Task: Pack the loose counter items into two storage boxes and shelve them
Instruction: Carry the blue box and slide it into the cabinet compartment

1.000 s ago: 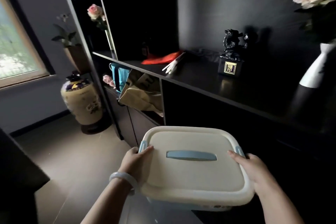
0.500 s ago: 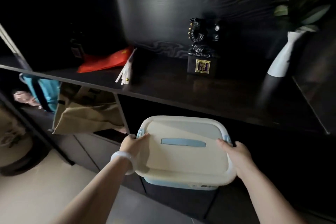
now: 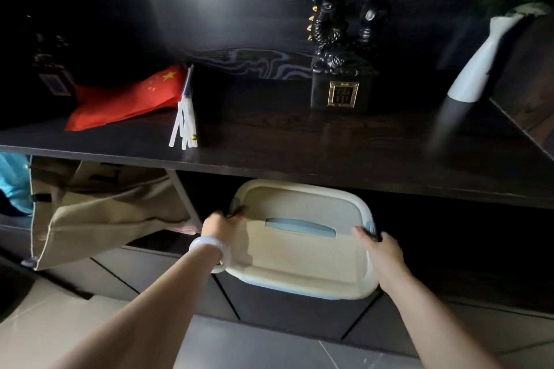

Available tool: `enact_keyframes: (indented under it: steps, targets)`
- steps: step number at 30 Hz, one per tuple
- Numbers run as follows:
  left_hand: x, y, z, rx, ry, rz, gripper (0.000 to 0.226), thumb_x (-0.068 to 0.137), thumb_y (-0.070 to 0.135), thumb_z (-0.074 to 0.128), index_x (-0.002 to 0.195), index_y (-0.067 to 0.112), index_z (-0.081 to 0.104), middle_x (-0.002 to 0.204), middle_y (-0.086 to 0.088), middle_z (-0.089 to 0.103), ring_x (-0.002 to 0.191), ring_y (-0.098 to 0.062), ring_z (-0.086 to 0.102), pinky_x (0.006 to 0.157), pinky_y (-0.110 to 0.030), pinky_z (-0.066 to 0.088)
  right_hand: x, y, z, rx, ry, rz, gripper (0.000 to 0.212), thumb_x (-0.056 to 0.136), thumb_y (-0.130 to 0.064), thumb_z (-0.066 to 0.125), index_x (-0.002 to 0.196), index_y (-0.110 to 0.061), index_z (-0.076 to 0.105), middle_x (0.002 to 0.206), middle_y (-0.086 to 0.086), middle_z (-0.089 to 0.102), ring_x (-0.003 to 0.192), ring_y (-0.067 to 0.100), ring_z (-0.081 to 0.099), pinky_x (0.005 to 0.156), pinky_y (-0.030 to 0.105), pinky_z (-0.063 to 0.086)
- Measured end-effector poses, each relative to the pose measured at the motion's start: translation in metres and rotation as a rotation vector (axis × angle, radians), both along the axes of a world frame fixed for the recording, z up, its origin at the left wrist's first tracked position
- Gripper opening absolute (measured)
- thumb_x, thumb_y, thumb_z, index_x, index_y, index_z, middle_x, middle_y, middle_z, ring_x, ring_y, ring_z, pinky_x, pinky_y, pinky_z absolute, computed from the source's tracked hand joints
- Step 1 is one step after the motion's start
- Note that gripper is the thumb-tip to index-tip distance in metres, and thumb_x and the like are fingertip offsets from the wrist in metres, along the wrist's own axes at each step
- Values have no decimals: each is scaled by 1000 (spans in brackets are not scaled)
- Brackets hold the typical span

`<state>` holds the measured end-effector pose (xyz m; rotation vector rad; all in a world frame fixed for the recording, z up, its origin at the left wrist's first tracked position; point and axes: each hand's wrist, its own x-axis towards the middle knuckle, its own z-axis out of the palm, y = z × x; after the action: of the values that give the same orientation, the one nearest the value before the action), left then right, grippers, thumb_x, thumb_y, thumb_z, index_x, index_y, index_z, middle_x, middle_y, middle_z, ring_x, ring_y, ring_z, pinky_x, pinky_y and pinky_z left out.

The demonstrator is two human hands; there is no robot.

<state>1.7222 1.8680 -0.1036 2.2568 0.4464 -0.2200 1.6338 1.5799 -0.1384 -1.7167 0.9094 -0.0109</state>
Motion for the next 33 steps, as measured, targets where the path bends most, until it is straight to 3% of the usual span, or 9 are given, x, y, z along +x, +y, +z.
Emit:
enact_keyframes:
  steps: [3, 8, 13, 16, 20, 22, 24, 28, 33]
  targets:
    - [3, 0, -13, -63, 18, 33, 50, 91, 48, 61, 116, 4, 61, 98, -10, 60, 91, -31, 56, 78, -27, 35, 7, 0, -4, -28, 4, -9, 83, 87, -45, 65, 150, -5, 27, 149, 16, 37, 132, 33, 42, 101, 36, 37]
    - [8, -12, -24, 119, 101, -88, 51, 99, 41, 51, 126, -2, 56, 118, -20, 62, 107, -35, 58, 86, -32, 43, 20, -12, -9, -66, 27, -17, 82, 87, -49, 63, 151, -11, 27, 152, 15, 34, 134, 33, 40, 103, 37, 36]
    - [37, -16, -36, 166, 152, -183, 81, 98, 25, 52, 157, 21, -3, 158, -21, 16, 140, -37, 28, 112, -37, 29, 43, -20, -13, -83, 42, -19, 83, 86, -53, 61, 151, -13, 27, 152, 14, 33, 136, 34, 37, 108, 40, 33]
    - [43, -15, -43, 103, 107, -116, 81, 100, 20, 49, 155, 24, -11, 159, -21, 12, 141, -37, 27, 111, -40, 28, 55, -24, -16, -102, 44, -9, 80, 88, -49, 61, 150, -10, 29, 151, 16, 36, 135, 35, 38, 108, 40, 34]
    - [42, -12, -47, 52, 60, -90, 68, 104, 17, 39, 156, 27, -3, 161, -16, 11, 140, -35, 30, 108, -37, 32, 57, -22, -20, -112, 67, 0, 78, 89, -49, 61, 148, -8, 32, 148, 18, 39, 133, 37, 41, 107, 41, 35]
    - [34, -13, -39, -87, 74, 45, 53, 105, 23, 37, 154, 10, 22, 150, -20, 37, 127, -34, 47, 95, -34, 40, 58, -22, -20, -107, 71, 6, 79, 89, -50, 60, 149, -9, 30, 149, 18, 37, 134, 36, 39, 108, 41, 34]
    - [14, -11, -36, -113, 75, 97, 55, 99, 40, 51, 128, -6, 53, 118, -22, 63, 106, -35, 60, 82, -32, 43, 58, -23, -20, -103, 80, 11, 79, 89, -50, 59, 150, -10, 28, 150, 17, 36, 135, 36, 38, 109, 41, 33]
    - [-39, -7, -49, -406, 105, 174, 58, 83, 55, 67, 103, 2, 56, 99, -11, 64, 89, -27, 59, 78, -34, 42, 57, -21, -18, -109, 86, 17, 77, 89, -53, 57, 148, -11, 32, 146, 17, 42, 129, 37, 44, 107, 42, 37]
    - [-61, -20, -63, -722, 112, 116, 47, 73, 49, 81, 105, 16, 71, 97, 3, 76, 92, -14, 68, 90, -32, 47, 54, -12, -16, -120, 64, 25, 71, 90, -52, 55, 145, -11, 36, 139, 18, 48, 121, 36, 50, 99, 38, 41]
